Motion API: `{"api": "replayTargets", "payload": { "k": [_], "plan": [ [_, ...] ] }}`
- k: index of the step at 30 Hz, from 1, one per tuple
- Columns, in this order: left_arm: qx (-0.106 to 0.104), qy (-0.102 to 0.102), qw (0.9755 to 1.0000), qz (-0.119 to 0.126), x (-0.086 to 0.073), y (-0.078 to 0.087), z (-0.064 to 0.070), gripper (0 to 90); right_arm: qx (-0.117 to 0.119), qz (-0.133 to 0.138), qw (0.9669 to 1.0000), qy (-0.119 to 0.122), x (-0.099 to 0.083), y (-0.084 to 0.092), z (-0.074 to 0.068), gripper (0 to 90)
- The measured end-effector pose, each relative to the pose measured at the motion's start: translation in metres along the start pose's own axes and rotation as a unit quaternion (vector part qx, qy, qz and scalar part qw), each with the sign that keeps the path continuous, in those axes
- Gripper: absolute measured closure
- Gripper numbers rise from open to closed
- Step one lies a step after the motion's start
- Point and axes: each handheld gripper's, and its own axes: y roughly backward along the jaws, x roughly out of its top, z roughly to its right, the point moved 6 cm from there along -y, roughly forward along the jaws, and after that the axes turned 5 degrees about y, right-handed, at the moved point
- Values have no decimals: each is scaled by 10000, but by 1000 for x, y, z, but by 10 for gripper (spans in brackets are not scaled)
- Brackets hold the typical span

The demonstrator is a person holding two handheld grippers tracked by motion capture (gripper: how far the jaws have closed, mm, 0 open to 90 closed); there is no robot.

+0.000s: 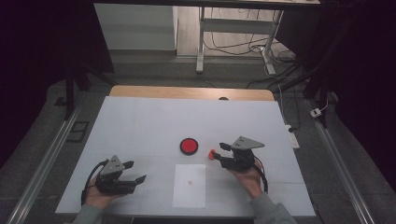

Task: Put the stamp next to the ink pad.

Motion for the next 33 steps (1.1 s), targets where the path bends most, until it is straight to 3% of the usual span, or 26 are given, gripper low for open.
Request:
{"api": "replayTargets", "payload": {
  "k": [11, 25, 33],
  "plan": [
    [-16, -5, 10000, 31, 1, 0, 3, 259, -161, 125, 9998, 78, -8, 36, -1, 439],
    [-41, -15, 10000, 7, 1, -1, 3, 259, -444, -19, 9990, 89, -45, 89, 11, 415],
    [-48, -13, 10000, -9, 1, -2, 3, 260, -513, -172, 9985, 100, -65, 105, 17, 415]
  ]
}}
